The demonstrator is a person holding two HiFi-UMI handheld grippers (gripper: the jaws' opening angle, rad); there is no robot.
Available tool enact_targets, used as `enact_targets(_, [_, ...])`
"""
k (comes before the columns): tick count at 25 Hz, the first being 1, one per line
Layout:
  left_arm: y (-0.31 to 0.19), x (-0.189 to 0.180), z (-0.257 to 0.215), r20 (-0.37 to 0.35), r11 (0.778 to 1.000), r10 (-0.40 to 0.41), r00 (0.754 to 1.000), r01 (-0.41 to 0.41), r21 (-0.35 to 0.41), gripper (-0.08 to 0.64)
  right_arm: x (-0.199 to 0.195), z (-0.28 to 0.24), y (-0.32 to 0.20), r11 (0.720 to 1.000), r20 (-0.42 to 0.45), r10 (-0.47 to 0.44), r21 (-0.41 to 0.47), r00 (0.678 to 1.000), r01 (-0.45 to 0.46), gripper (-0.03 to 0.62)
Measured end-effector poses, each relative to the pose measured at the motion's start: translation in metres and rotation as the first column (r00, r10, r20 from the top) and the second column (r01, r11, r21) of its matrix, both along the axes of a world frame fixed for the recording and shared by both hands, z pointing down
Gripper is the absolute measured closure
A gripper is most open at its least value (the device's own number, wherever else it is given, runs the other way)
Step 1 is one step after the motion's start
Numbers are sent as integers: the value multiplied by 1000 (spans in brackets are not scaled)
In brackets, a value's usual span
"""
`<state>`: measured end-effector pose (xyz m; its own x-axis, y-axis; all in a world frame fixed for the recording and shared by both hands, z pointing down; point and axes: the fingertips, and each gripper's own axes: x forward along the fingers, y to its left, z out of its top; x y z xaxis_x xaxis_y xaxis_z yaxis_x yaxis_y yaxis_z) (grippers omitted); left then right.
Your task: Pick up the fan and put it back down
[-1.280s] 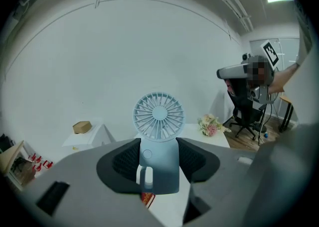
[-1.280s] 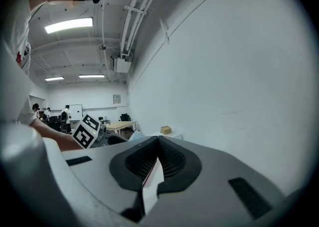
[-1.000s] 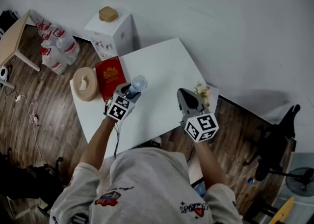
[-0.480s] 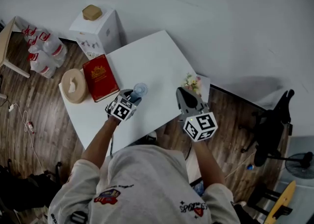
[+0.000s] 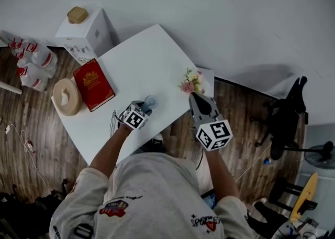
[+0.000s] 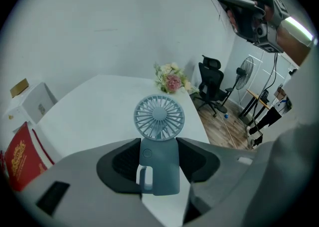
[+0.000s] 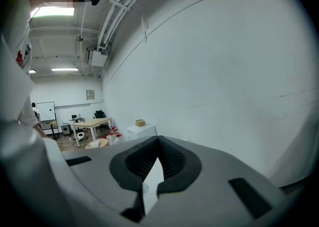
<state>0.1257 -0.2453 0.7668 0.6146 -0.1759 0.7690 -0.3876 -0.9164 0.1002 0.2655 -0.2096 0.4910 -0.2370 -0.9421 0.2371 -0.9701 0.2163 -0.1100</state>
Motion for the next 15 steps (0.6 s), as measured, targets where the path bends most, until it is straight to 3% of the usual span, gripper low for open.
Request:
enact_targets(7, [38,20,36,80,995,79,994,-73,-74,347,23,5,12,998,7,57,-10,998,-57,592])
enact_targets(15, [63,31,55,162,983,177,971,-167,-70,347,34,9,18,995,12,95,-20,995,-95,592])
